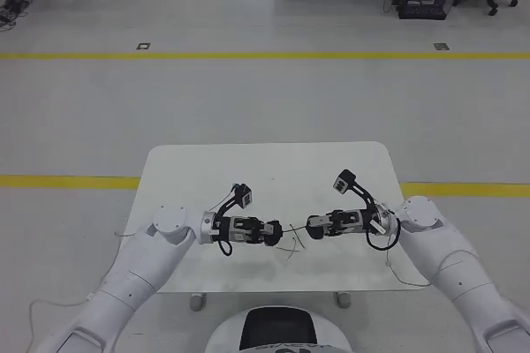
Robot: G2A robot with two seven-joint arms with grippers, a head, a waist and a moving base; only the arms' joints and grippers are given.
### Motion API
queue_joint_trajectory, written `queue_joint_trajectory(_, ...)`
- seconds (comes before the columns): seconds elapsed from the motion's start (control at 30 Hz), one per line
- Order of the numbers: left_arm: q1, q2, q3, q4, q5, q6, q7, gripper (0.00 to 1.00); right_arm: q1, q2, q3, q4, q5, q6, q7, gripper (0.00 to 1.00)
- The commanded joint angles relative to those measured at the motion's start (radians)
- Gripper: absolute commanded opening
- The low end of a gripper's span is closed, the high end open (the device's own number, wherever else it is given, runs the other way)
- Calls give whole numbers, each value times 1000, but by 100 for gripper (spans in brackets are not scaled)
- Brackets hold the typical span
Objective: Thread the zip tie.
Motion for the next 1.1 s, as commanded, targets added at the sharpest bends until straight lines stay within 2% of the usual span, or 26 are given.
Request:
queue_joint_trajectory(0.0,-3,1,3,2,-2,0,0,0,4,0,-4,4,2,0,0,22)
queue_joint_trajectory(0.4,-16,6,20,10,-16,-2,-5,0,27,-2,-35,20,9,0,0,11)
queue_joint_trajectory(1.07,-26,15,43,20,-29,-10,3,0,30,1,-47,23,10,0,0,6)
